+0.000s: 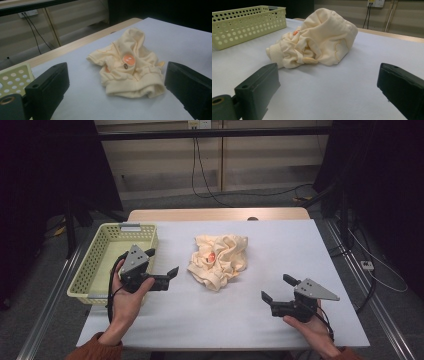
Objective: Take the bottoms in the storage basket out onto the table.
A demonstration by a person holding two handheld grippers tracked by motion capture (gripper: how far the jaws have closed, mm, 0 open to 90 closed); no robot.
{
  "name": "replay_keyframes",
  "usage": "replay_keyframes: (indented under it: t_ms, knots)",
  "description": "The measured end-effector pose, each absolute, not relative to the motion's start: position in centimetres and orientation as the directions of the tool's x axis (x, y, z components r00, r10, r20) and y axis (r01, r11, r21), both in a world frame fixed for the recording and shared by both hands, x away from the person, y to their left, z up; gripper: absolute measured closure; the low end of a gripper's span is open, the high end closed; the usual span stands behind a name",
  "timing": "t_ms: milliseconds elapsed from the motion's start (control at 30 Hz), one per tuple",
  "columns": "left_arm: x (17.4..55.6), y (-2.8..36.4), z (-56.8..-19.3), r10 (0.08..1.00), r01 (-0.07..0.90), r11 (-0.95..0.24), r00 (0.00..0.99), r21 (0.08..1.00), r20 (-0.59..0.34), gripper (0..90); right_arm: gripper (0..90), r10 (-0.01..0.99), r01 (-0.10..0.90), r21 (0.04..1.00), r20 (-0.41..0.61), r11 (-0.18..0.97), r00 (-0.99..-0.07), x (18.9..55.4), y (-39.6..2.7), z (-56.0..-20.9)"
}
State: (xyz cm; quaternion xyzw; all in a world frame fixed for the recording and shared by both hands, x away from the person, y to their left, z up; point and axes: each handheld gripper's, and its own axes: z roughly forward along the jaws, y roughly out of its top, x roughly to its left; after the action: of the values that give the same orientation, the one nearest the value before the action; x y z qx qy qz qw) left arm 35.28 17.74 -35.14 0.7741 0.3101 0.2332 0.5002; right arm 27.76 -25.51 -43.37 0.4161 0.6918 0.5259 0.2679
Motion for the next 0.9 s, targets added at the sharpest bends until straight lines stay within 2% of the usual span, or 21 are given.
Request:
replay_keyframes:
  t_ms: [700, 900]
  knots:
    - [33.1, 19.1, -37.5, 0.717, 0.276, -0.314, 0.696, 0.909, 0.037, 5.9, 3.9, 0.857, 0.295, 0.95, 0.064, 0.105, -0.512, 27.8, -25.5, -43.4]
    - [32.5, 19.7, -38.7, 0.724, 0.312, -0.284, 0.689, 0.907, -0.01, 6.0, 3.9, 0.856, 0.295, 0.95, 0.065, 0.104, -0.513, 27.8, -25.5, -43.4]
